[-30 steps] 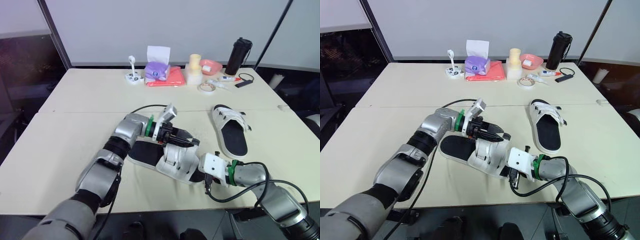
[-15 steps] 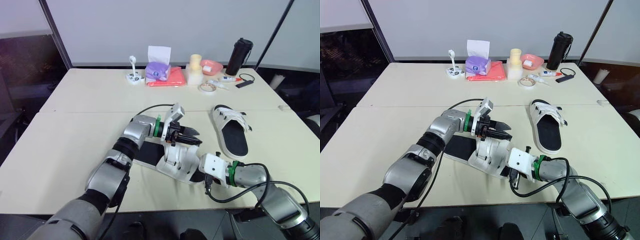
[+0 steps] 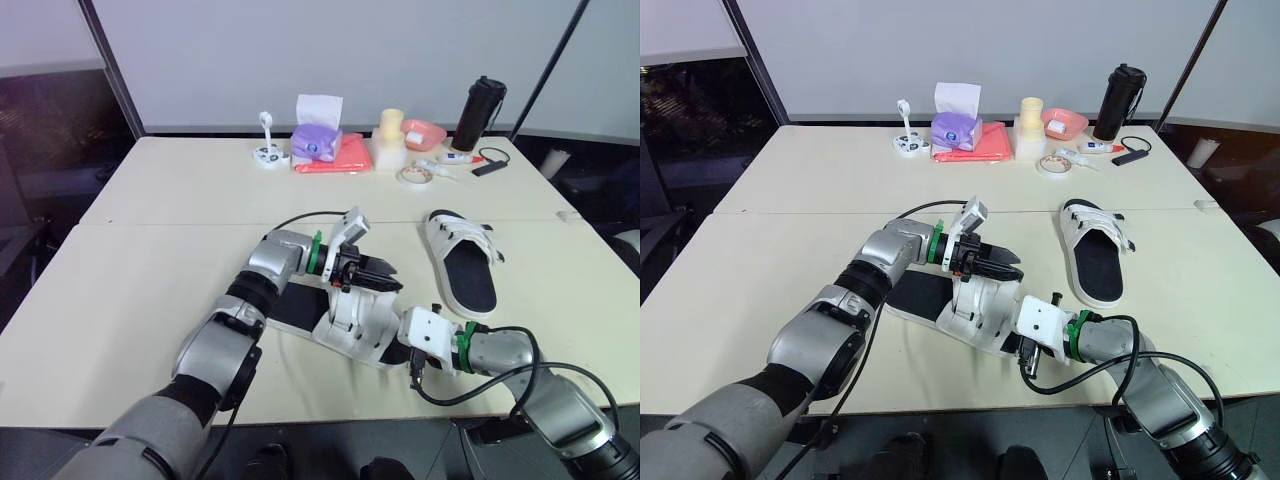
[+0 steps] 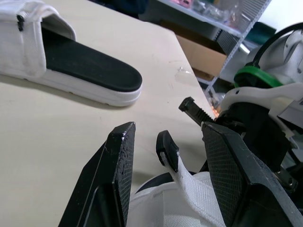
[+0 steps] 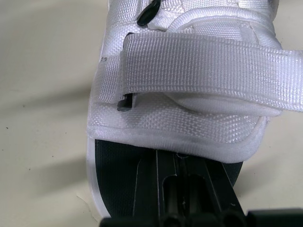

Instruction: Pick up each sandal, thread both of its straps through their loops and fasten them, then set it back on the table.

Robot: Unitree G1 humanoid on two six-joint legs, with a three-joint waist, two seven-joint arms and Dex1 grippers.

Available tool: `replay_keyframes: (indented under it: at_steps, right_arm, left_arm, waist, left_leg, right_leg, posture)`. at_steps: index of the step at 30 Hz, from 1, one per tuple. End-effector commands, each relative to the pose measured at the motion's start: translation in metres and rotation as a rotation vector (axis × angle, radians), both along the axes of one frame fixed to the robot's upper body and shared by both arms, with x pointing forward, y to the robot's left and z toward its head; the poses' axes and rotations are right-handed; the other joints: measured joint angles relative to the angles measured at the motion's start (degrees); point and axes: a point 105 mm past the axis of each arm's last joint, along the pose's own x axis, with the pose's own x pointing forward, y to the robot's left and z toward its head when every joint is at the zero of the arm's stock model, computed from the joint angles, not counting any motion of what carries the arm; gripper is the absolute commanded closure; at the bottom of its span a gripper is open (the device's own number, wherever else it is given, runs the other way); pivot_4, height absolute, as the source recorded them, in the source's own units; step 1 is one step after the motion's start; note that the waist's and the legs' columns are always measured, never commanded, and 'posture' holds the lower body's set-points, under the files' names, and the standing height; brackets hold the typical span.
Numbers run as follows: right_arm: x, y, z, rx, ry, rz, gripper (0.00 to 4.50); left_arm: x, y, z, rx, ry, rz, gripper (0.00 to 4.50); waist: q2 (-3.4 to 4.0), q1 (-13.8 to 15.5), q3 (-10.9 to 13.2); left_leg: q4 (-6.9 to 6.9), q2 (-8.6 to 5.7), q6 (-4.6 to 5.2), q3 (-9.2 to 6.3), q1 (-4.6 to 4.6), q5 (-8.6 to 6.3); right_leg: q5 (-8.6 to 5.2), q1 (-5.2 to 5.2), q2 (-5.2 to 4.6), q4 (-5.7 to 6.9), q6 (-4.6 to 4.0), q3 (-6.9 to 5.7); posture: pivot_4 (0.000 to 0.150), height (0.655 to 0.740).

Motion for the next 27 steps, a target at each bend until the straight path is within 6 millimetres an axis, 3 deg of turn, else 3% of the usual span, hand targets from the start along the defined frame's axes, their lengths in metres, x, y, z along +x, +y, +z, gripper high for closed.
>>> replay_keyframes:
  at_steps: [1,6,9,12,20,27]
  right_arm:
    - [-0.010,-0.029,-0.049,-0.103,0.187,-0.126,4.50]
    - [-0.009,-0.028,-0.049,-0.099,0.186,-0.129,4.50]
    - [-0.009,-0.028,-0.049,-0.099,0.185,-0.130,4.50]
    - [-0.009,-0.027,-0.049,-0.097,0.185,-0.131,4.50]
    - [-0.010,-0.026,-0.049,-0.096,0.186,-0.129,4.50]
    - [-0.011,-0.026,-0.050,-0.096,0.190,-0.126,4.50]
  left_arm:
    - [-0.005,-0.007,0.005,0.007,-0.030,-0.039,2.23]
    - [-0.009,-0.012,0.003,0.010,-0.031,-0.055,2.23]
    - [-0.010,-0.014,0.003,0.011,-0.026,-0.058,3.03]
    - [-0.012,-0.013,0.004,0.013,-0.016,-0.069,4.43]
    - [-0.015,-0.007,0.015,-0.031,-0.045,-0.086,4.43]
    - [-0.031,0.021,0.073,-0.287,0.059,-0.180,4.43]
  waist:
    - [0.00,0.0,0.0]
    - [0.00,0.0,0.0]
    - [0.00,0.0,0.0]
    - [0.00,0.0,0.0]
    - [0.01,0.0,0.0]
    - [0.17,-0.2,0.1]
  left_leg:
    - [0.00,0.00,0.00,0.00,0.00,0.00]
    - [0.01,0.00,0.00,-0.01,0.00,0.00]
    - [0.02,0.00,0.00,-0.01,0.01,0.00]
    - [0.02,0.00,0.00,-0.01,0.02,0.00]
    - [0.03,0.00,0.00,-0.03,0.05,0.00]
    - [0.04,0.01,0.00,-0.07,0.05,0.00]
  right_leg:
    - [0.00,0.00,0.00,0.00,0.00,0.00]
    - [0.00,0.01,0.00,0.00,0.00,0.00]
    - [0.00,0.02,0.00,0.00,0.00,0.00]
    - [0.00,0.03,0.00,0.01,0.00,0.00]
    - [0.00,0.08,0.00,0.01,0.00,-0.01]
    - [0.01,0.07,-0.01,0.05,-0.01,0.00]
  posture:
    - [0.150,0.7400]
    - [0.150,0.7400]
    - [0.150,0.7400]
    - [0.150,0.7400]
    - [0.150,0.7400]
    - [0.150,0.7400]
